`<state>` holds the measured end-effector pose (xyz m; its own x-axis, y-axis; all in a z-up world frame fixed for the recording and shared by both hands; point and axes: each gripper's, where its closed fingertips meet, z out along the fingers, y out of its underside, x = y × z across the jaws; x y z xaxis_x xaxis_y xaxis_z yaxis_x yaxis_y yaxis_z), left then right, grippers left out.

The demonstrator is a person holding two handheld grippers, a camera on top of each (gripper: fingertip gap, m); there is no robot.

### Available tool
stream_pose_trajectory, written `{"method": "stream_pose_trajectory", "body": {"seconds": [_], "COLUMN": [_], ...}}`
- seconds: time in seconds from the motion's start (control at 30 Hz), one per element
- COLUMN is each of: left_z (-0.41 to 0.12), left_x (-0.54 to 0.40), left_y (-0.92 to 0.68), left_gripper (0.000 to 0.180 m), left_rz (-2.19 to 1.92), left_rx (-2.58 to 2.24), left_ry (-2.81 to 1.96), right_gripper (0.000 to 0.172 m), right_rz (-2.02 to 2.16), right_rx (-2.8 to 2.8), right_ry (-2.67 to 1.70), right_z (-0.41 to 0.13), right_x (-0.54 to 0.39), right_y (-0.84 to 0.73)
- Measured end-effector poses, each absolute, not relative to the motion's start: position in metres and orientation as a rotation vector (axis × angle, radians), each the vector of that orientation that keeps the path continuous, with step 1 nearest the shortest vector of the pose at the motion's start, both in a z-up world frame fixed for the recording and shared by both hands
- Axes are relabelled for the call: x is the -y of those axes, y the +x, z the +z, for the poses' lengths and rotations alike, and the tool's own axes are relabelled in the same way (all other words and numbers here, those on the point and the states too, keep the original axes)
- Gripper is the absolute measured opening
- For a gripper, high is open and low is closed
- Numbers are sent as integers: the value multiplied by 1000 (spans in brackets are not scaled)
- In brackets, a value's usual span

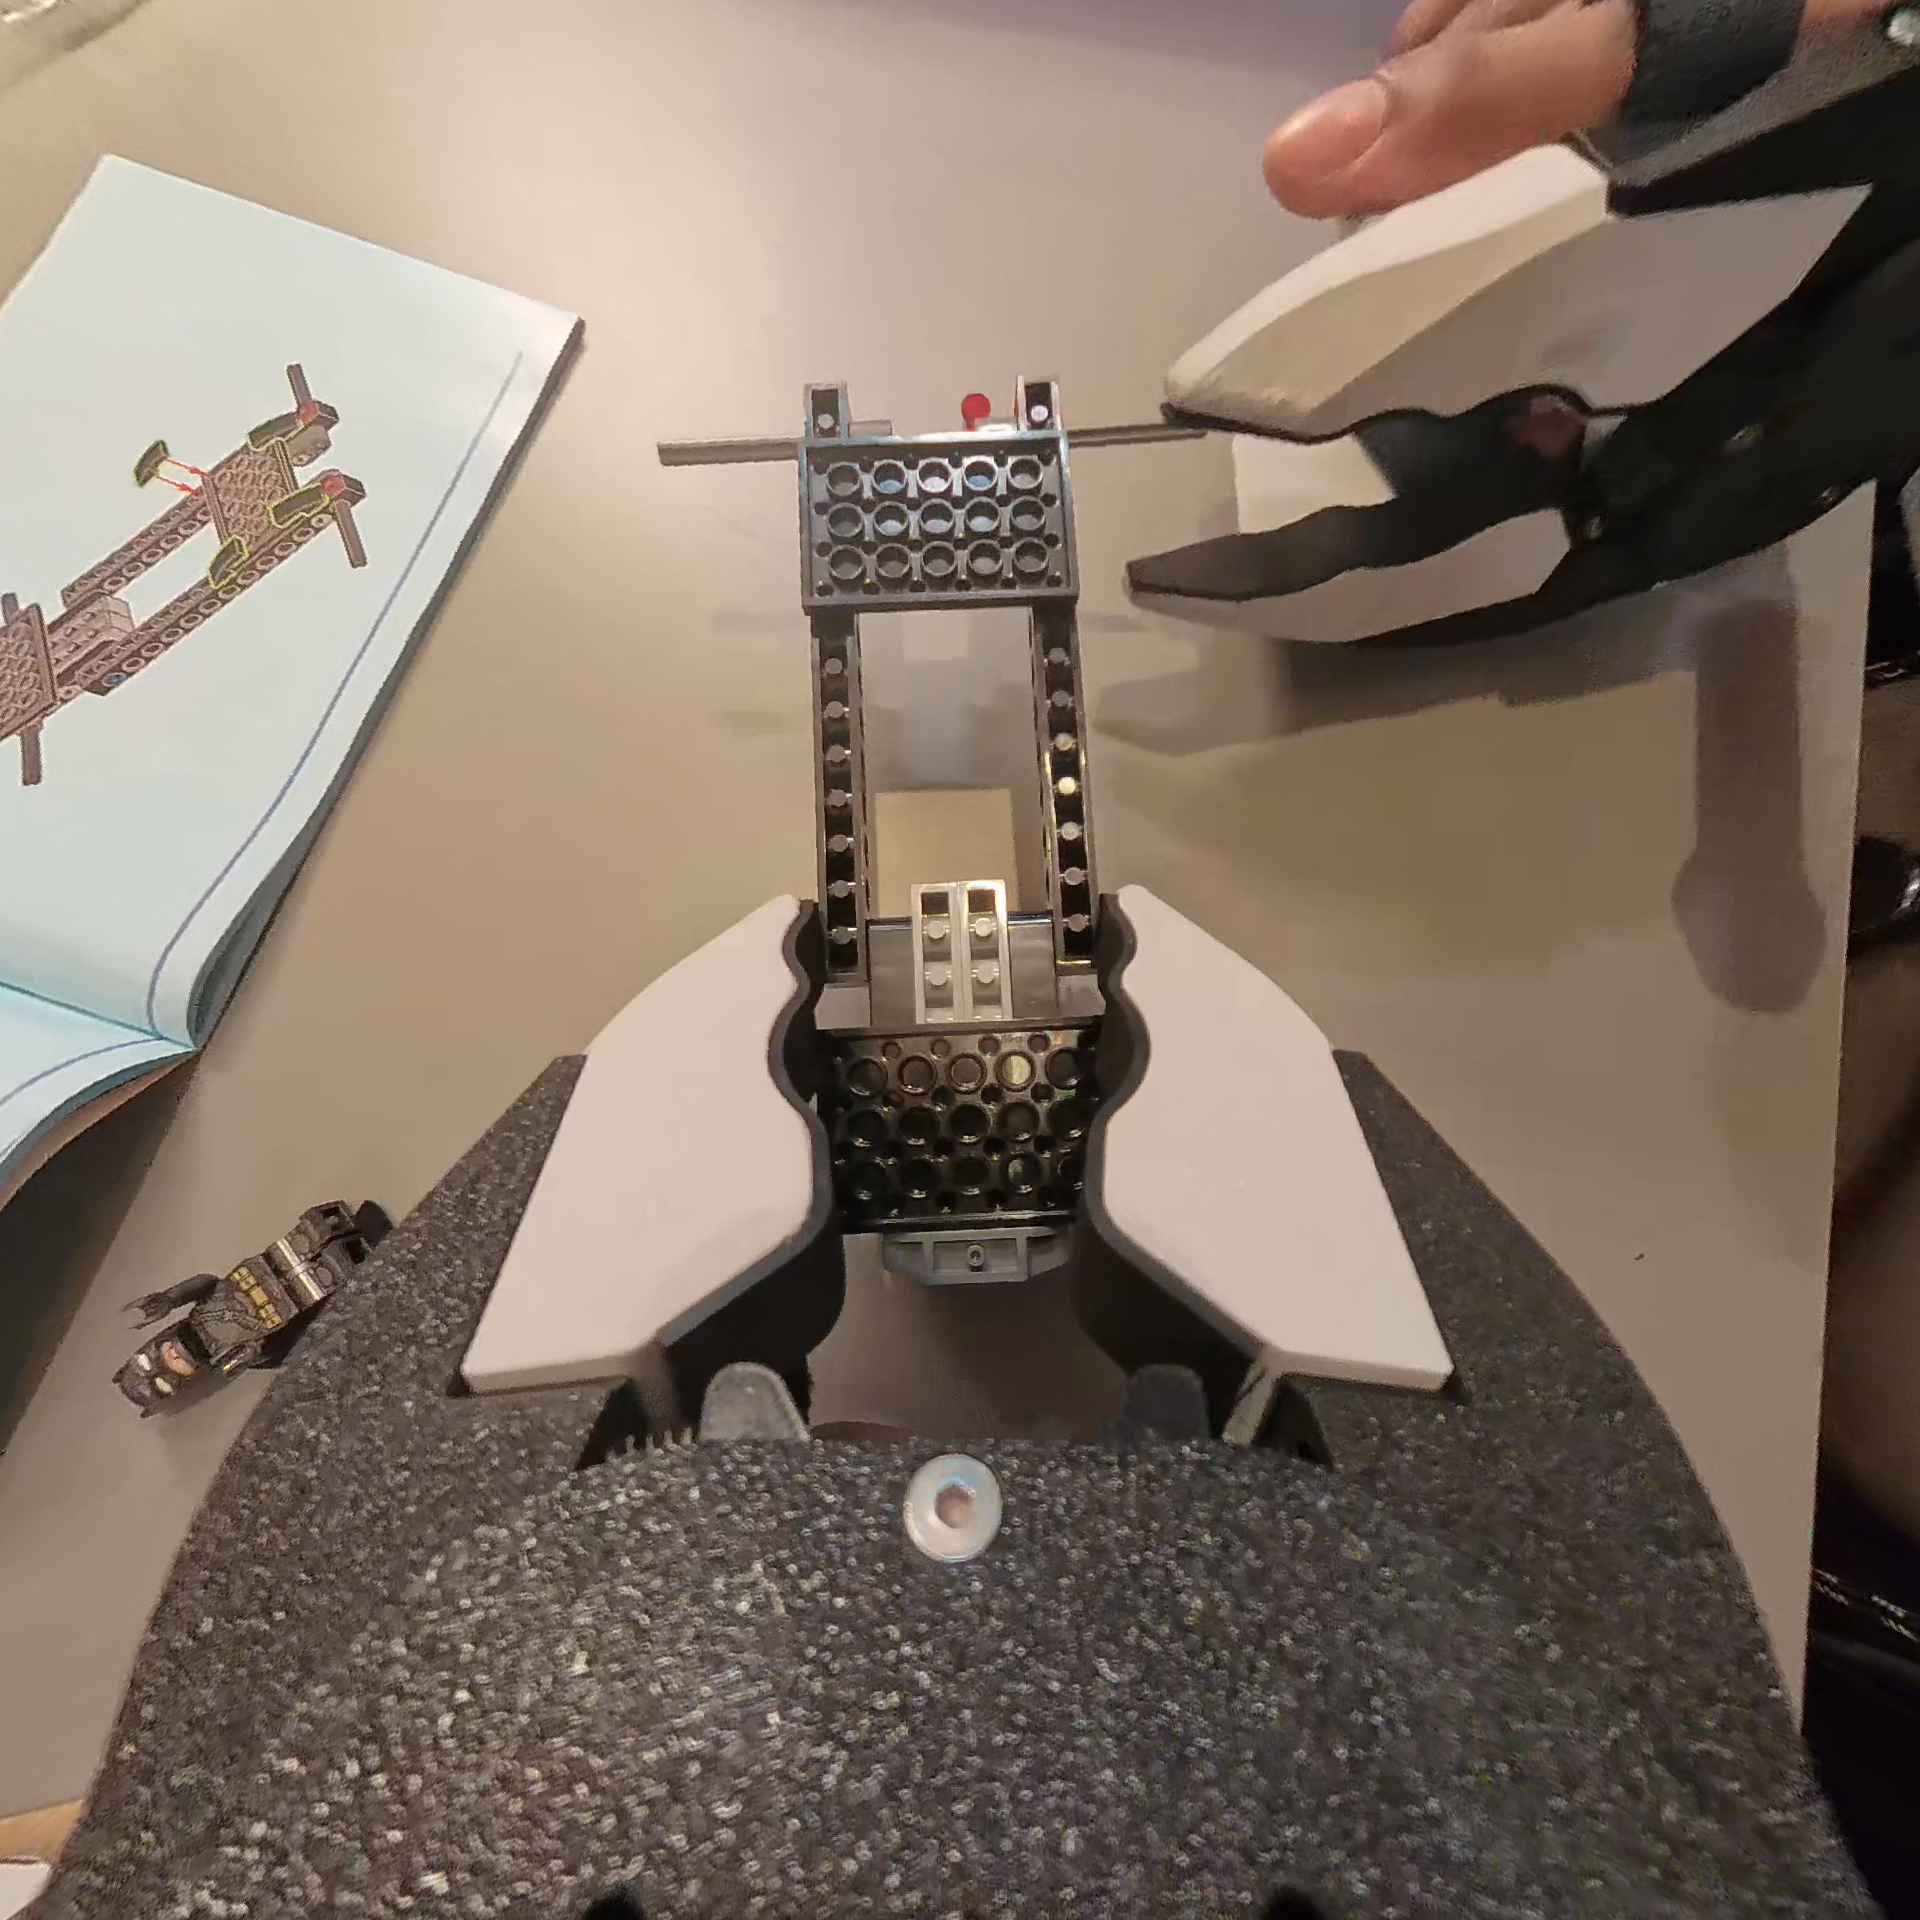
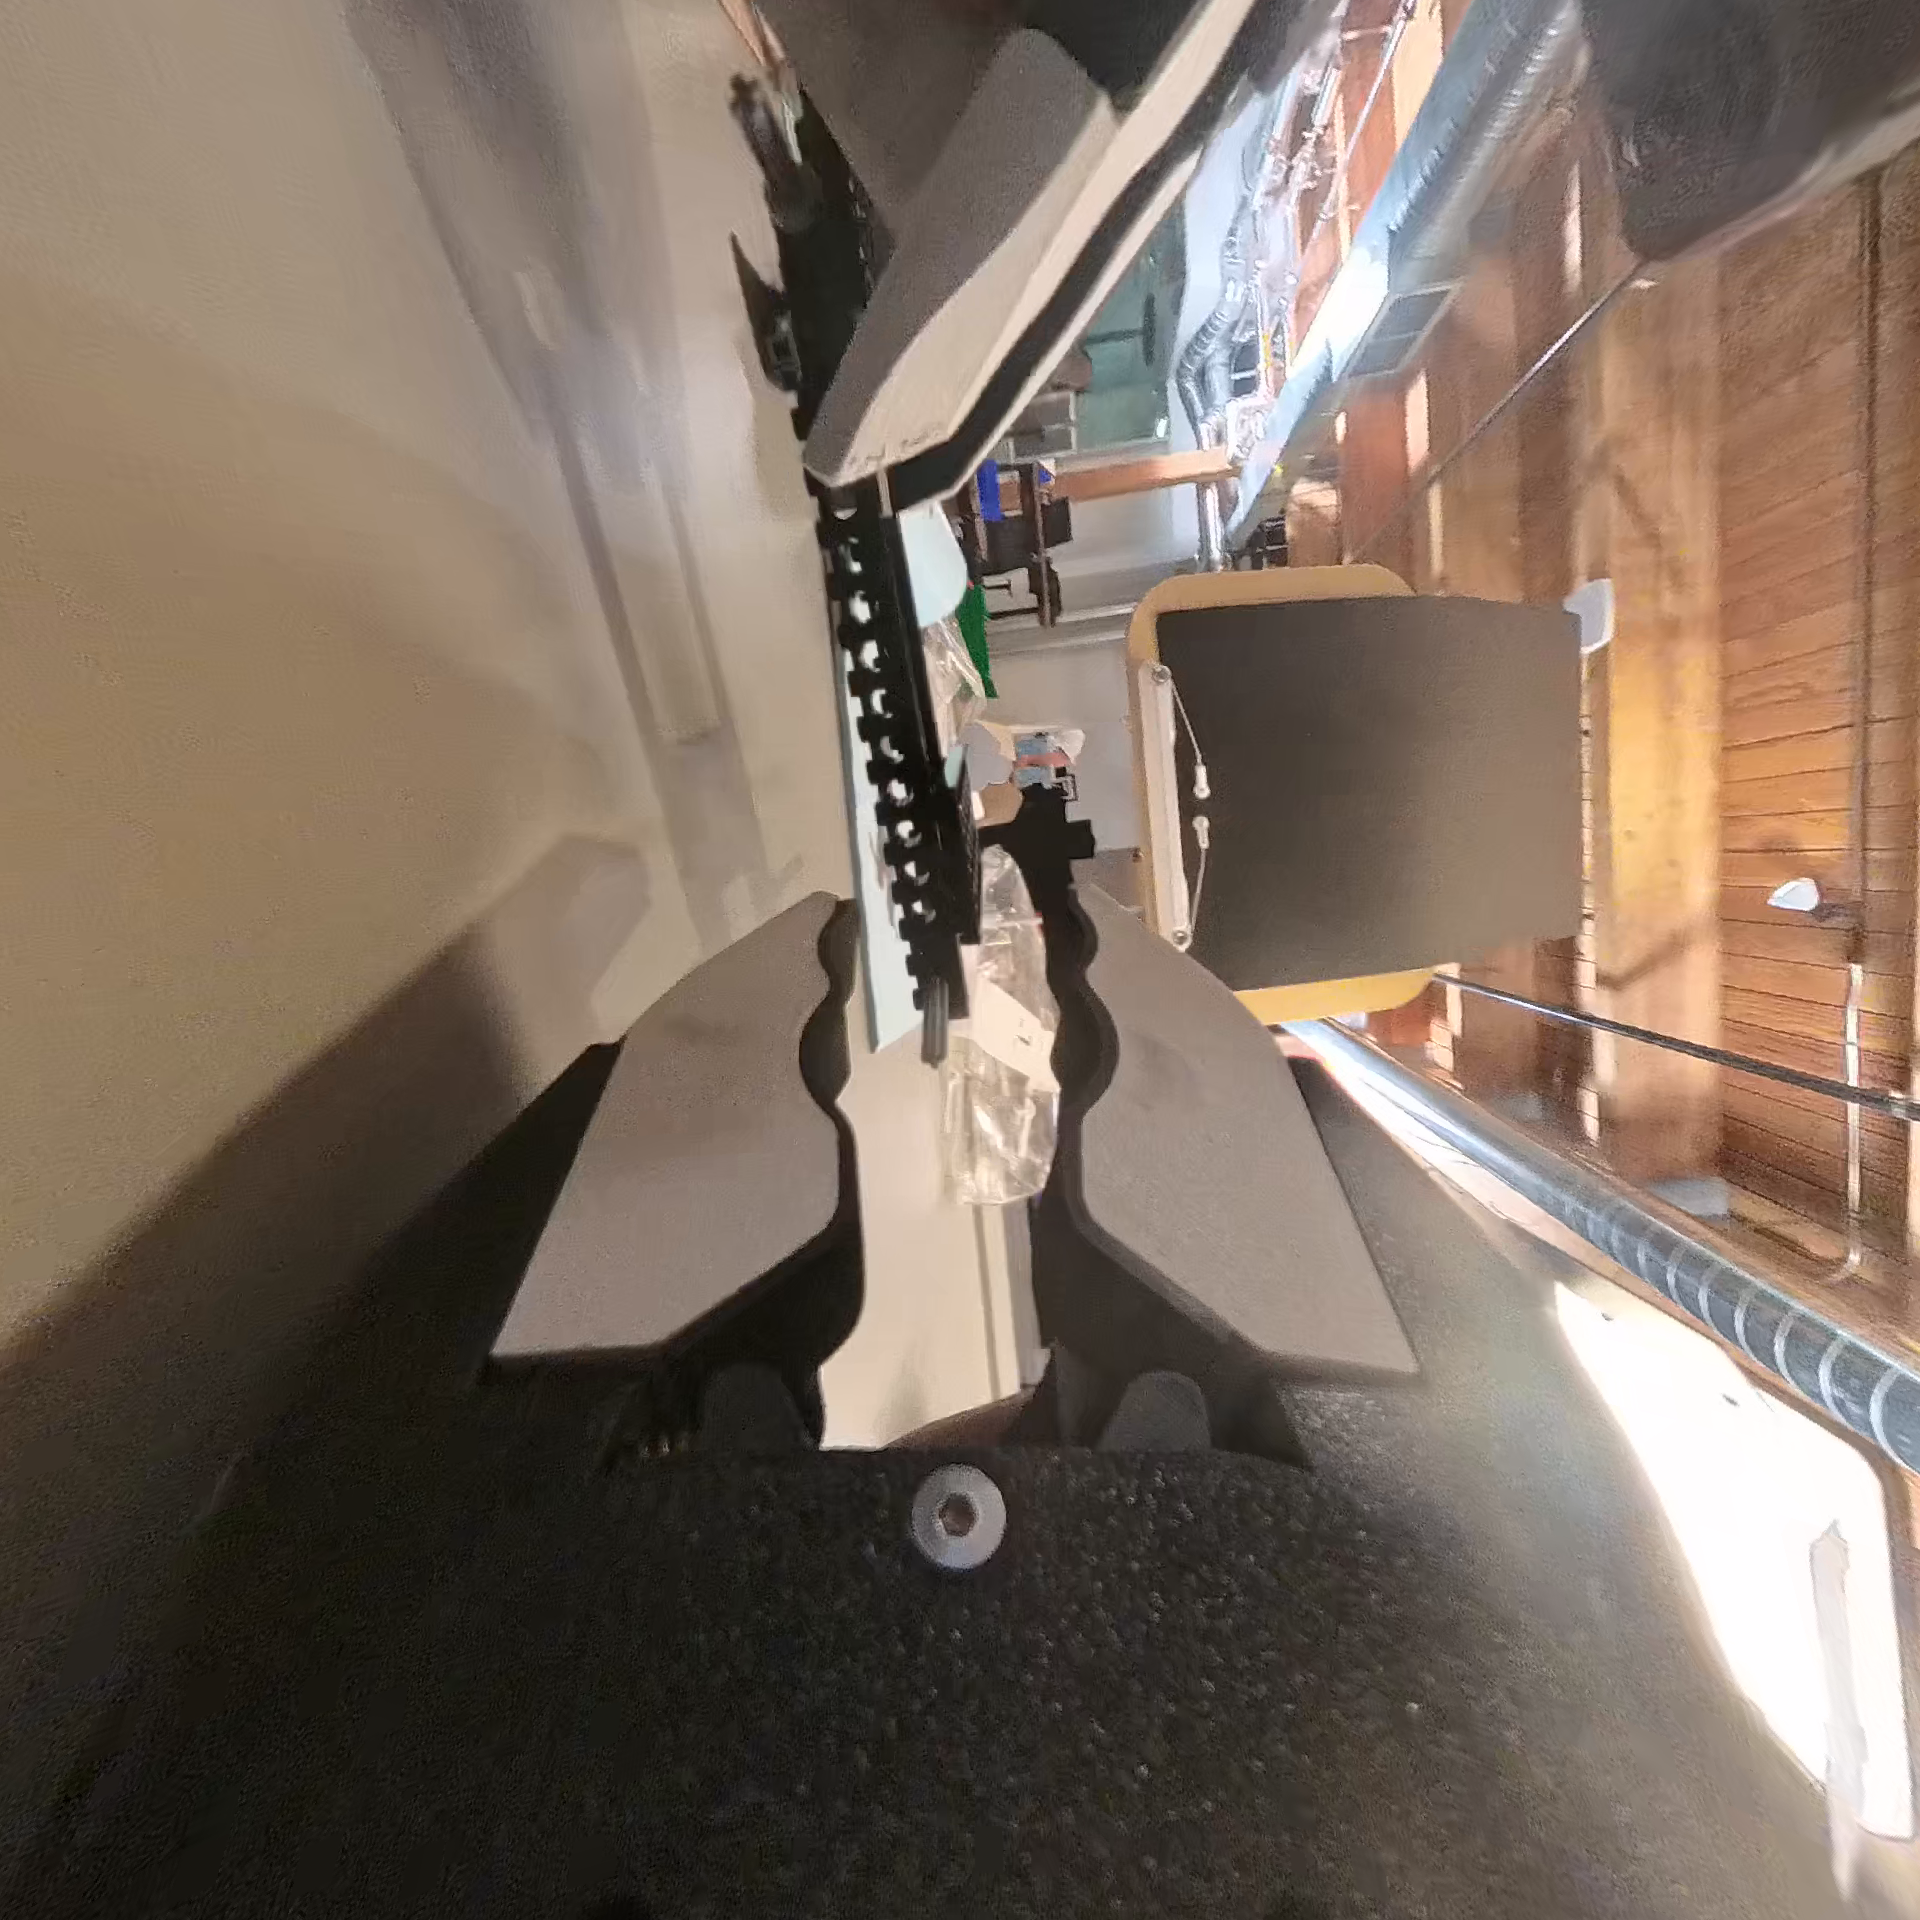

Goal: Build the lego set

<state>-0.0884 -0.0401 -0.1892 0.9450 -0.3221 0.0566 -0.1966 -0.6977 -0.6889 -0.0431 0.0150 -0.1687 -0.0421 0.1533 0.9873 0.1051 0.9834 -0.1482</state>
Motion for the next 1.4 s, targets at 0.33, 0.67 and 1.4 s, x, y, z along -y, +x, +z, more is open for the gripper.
{"method": "stream_pose_trajectory", "body": {"seconds": [0.33, 0.67, 1.4], "left_z": [-172, -170, -166], "left_x": [39, 39, 41], "left_y": [-87, -78, -71], "left_gripper": [51, 51, 51], "left_rz": [-213, -206, -225], "left_rx": [-356, -395, -464], "left_ry": [-2353, -2370, -2378], "right_gripper": [45, 42, 17], "right_rz": [-115, -160, -159], "right_rx": [1558, 1513, 1492], "right_ry": [-235, -223, -127], "right_z": [-163, -156, -153], "right_x": [-22, -26, -19], "right_y": [-59, -63, -62]}}
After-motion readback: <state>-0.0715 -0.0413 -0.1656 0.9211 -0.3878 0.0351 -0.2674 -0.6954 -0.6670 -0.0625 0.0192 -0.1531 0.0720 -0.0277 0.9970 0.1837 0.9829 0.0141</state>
